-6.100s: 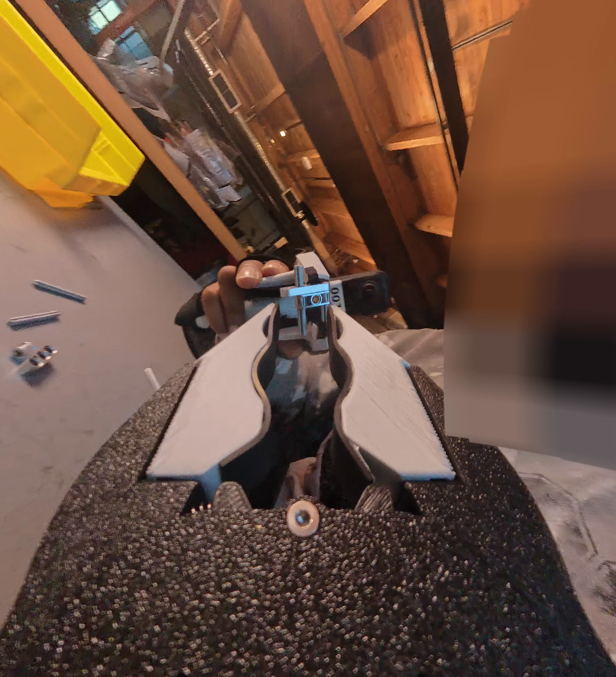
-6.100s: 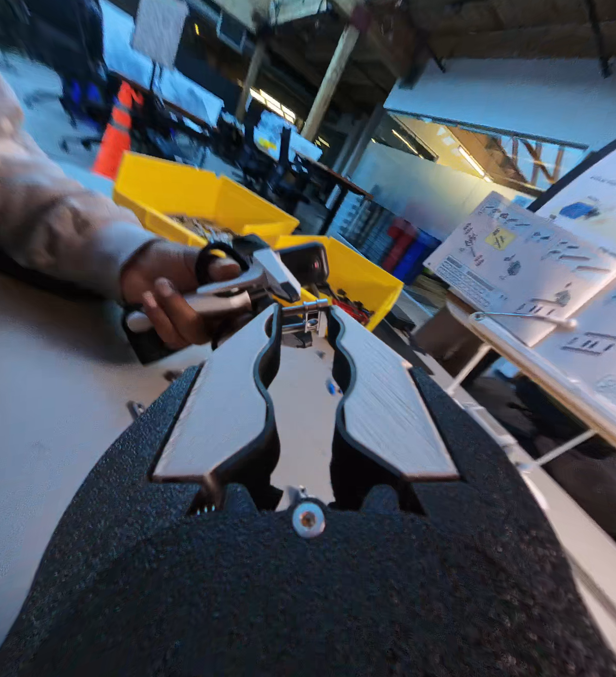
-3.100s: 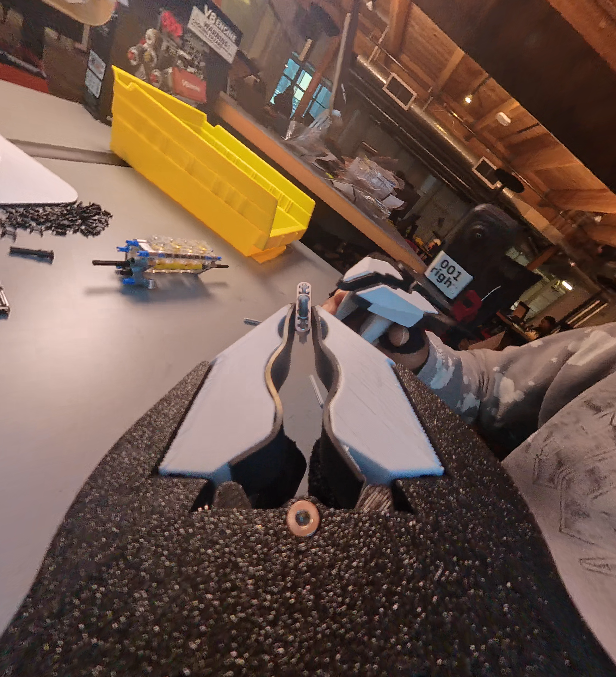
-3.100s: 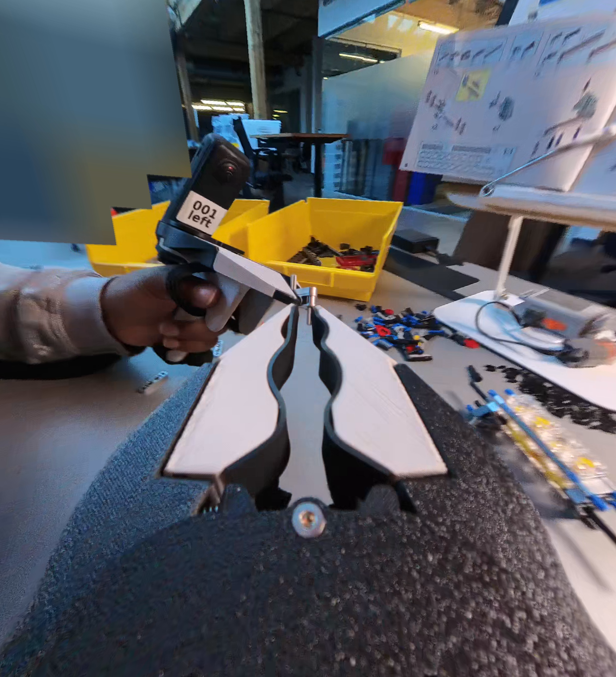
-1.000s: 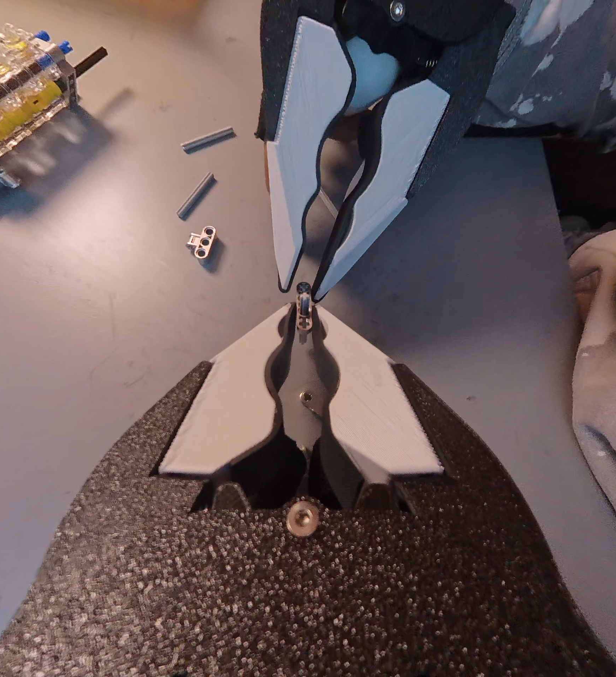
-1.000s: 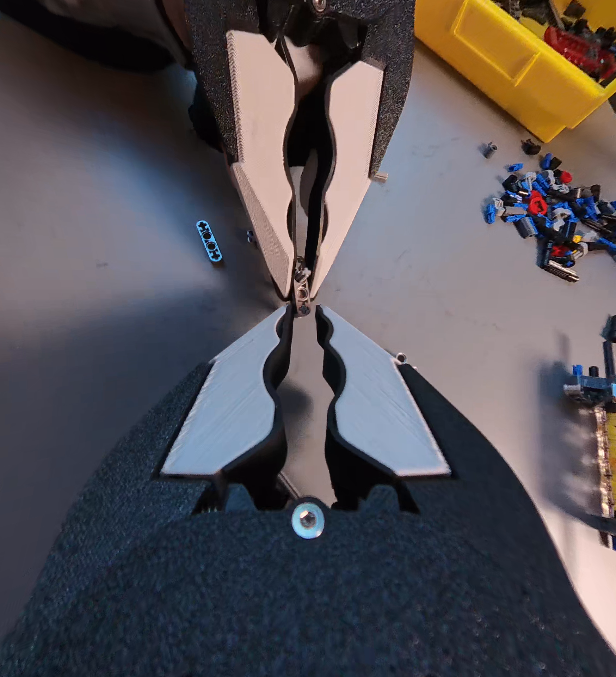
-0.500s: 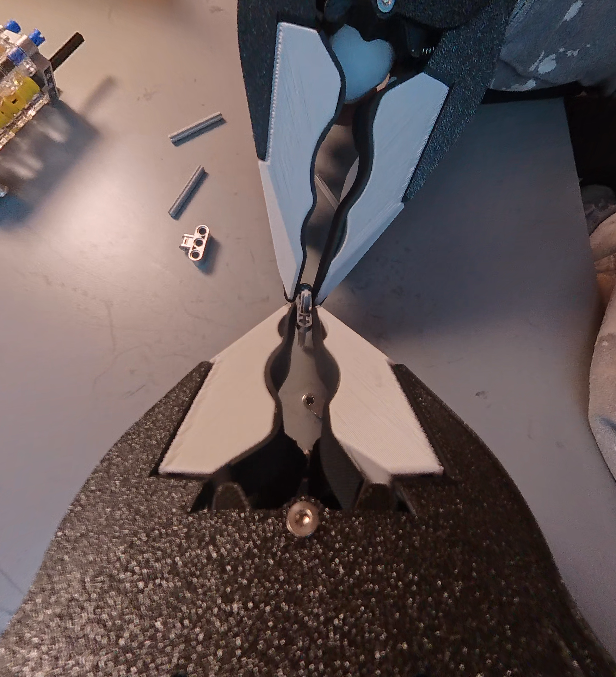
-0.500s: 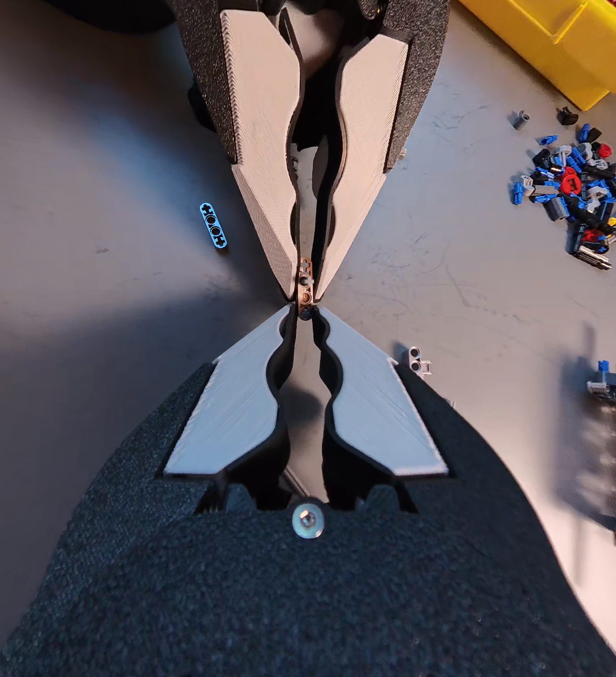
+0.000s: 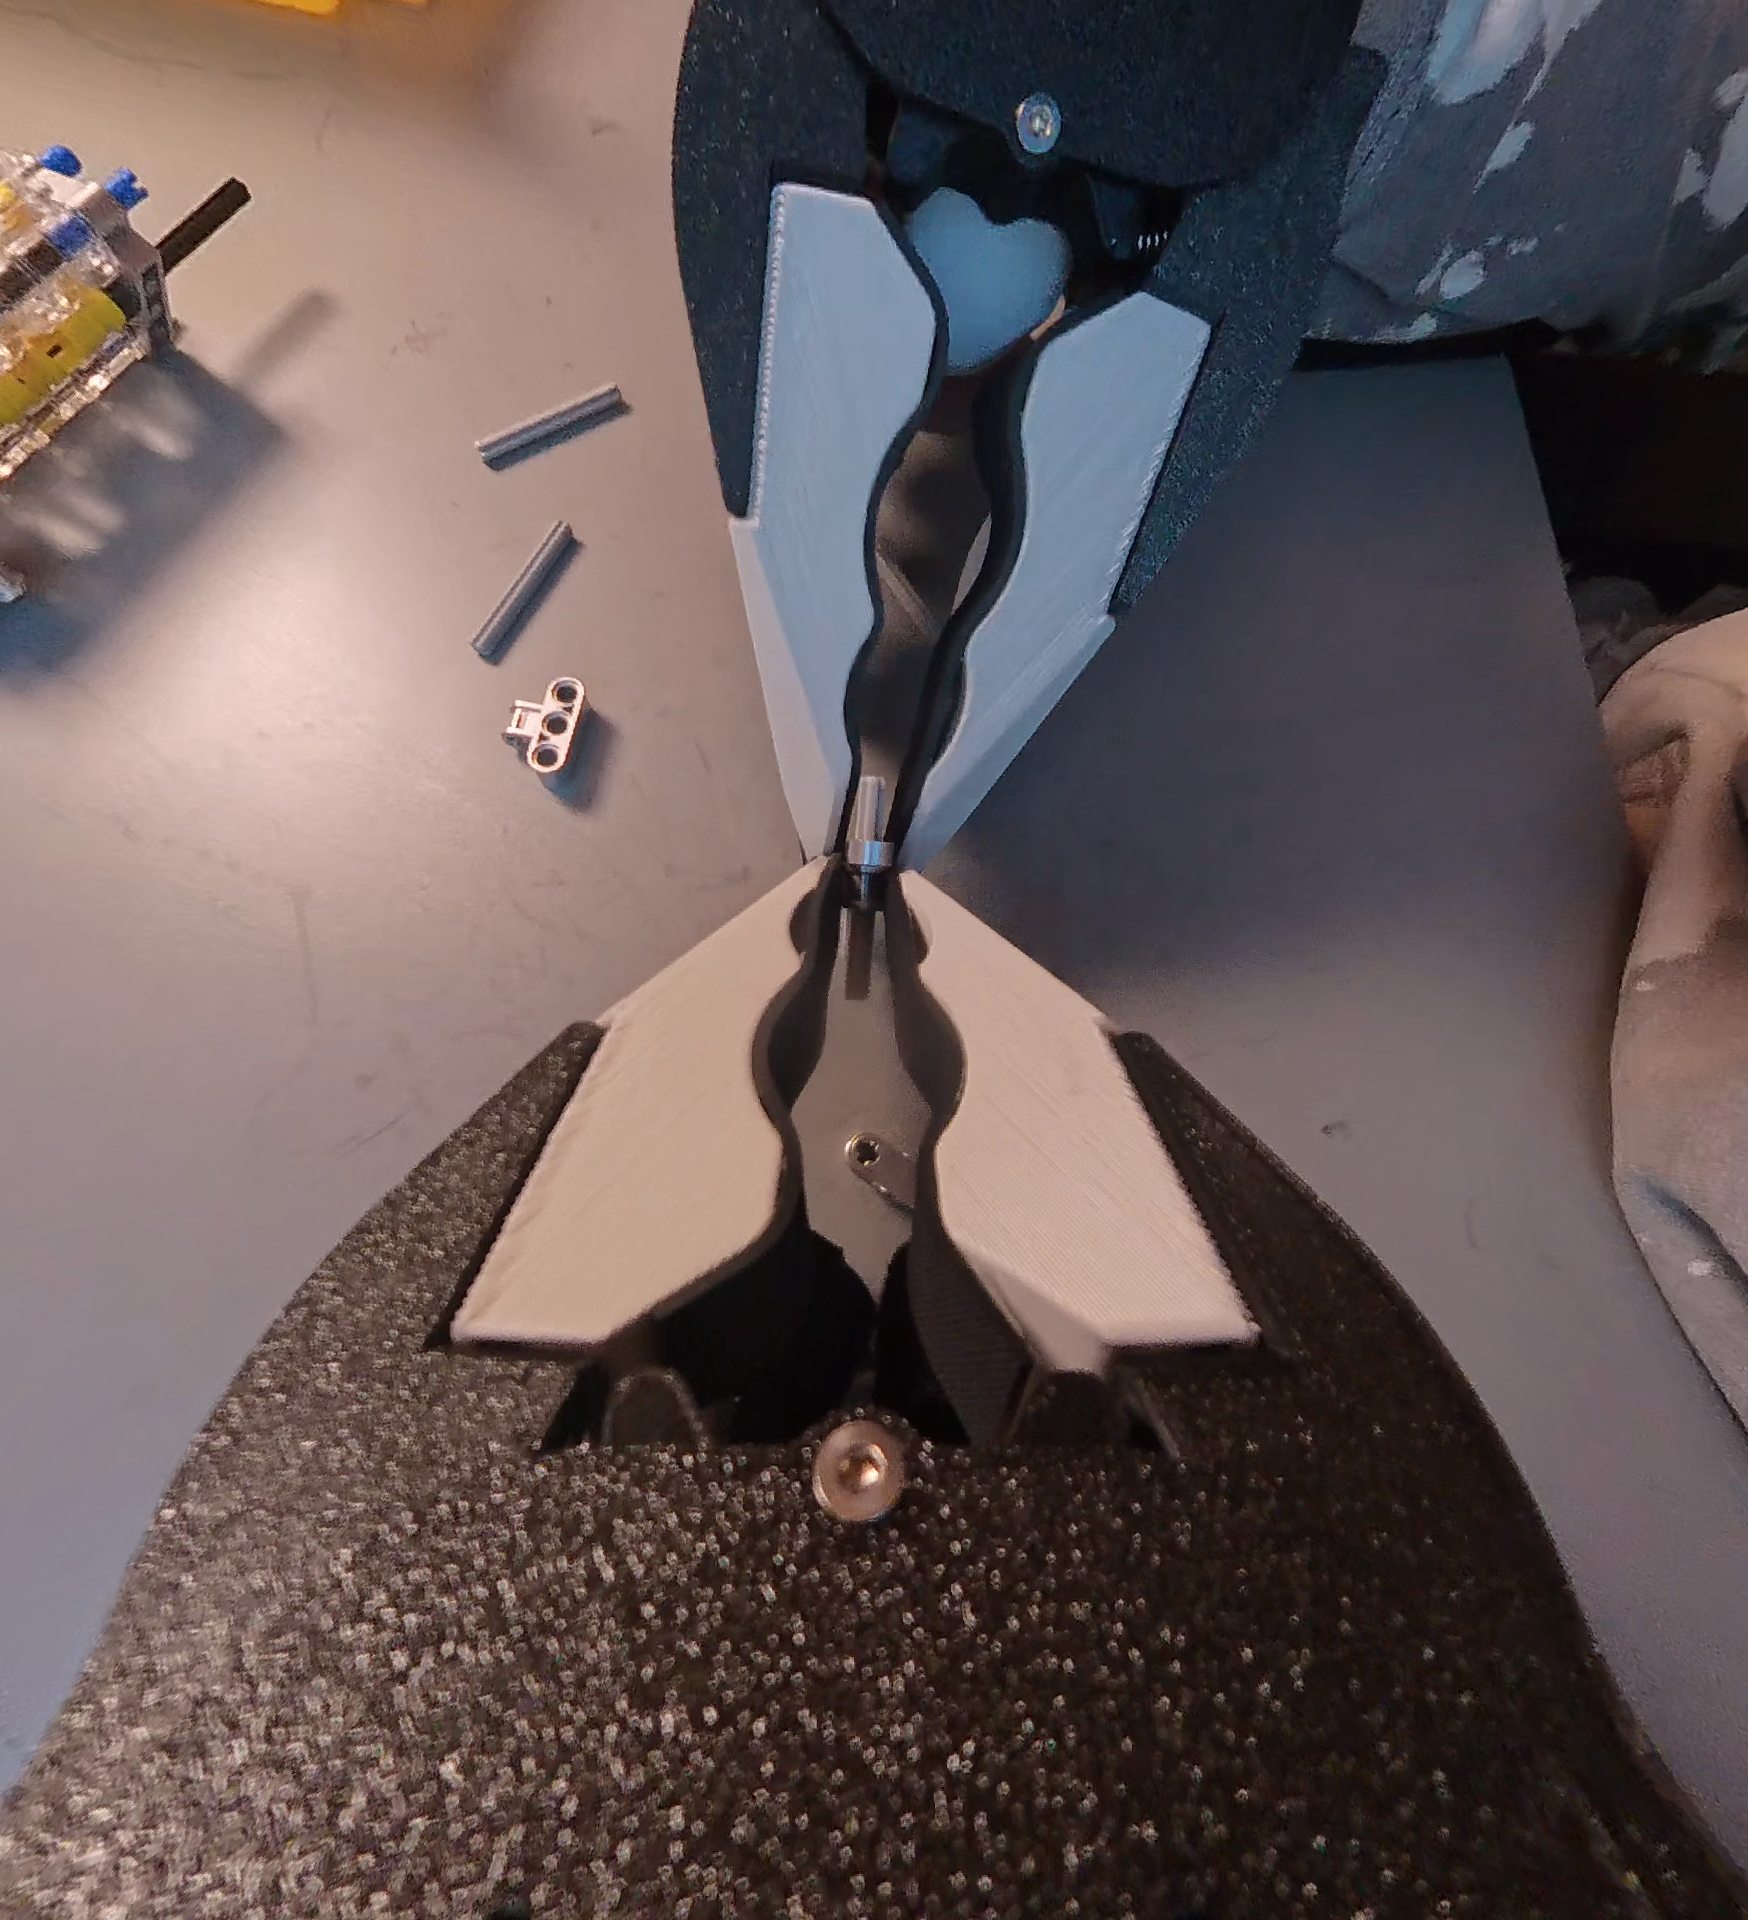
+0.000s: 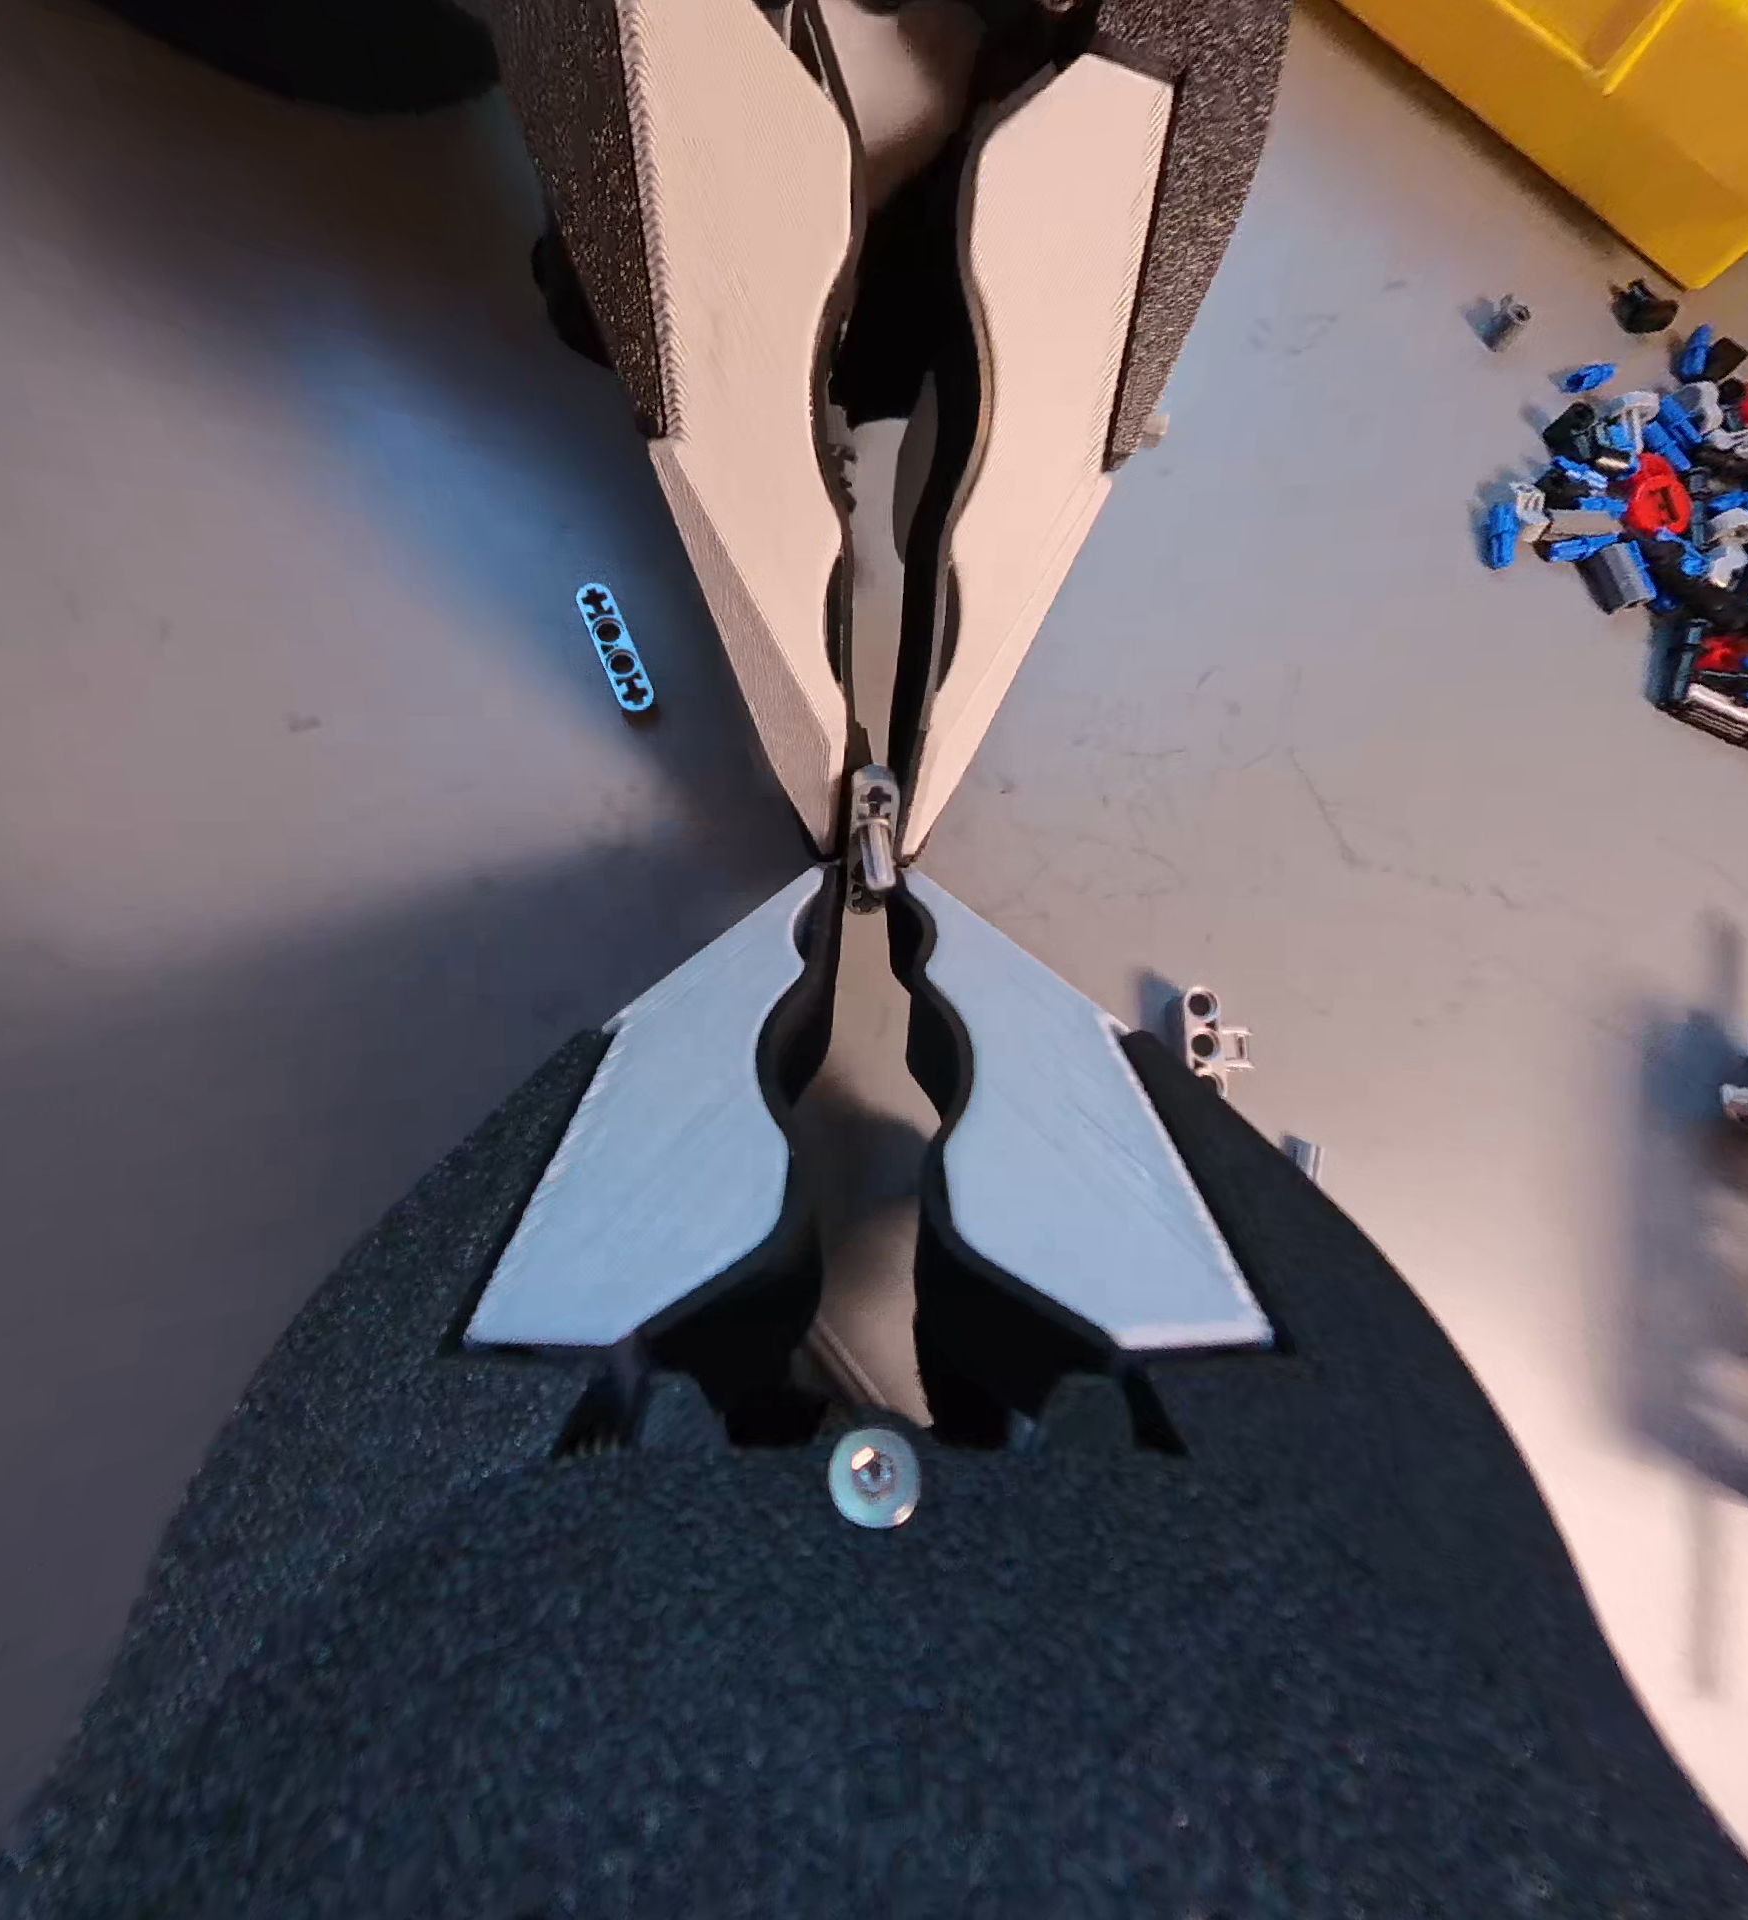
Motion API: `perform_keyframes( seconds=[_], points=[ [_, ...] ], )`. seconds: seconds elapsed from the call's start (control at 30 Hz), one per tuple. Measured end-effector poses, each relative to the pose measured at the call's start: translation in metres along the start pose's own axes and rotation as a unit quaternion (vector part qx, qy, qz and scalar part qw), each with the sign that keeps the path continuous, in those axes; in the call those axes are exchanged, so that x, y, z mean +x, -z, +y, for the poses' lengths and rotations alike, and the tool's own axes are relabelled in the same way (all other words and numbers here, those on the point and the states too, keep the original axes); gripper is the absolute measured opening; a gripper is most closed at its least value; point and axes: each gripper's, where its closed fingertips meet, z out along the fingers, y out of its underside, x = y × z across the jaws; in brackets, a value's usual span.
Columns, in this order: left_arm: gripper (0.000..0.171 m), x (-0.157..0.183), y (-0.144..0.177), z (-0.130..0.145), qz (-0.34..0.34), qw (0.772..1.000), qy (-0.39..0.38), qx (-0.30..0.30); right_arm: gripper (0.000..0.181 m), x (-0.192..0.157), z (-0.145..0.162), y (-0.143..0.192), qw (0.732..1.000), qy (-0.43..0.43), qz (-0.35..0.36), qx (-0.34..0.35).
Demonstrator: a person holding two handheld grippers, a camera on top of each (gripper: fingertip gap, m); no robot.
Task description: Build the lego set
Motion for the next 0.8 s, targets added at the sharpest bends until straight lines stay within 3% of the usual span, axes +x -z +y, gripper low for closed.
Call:
perform_keyframes(
  seconds=[0.37, 0.8],
  points=[
    [0.006, 0.008, 0.006, -0.001, 0.026, 0.999, 0.007, 0.02, 0.006, -0.006, -0.011, 0.012, 0.999, -0.019, -0.03, 0.039],
    [0.007, 0.006, 0.0, 0.011, 0.008, 1.0, -0.008, -0.012, 0.005, -0.008, 0.0, 0.004, 1.0, 0.003, -0.018, -0.001]
  ],
)
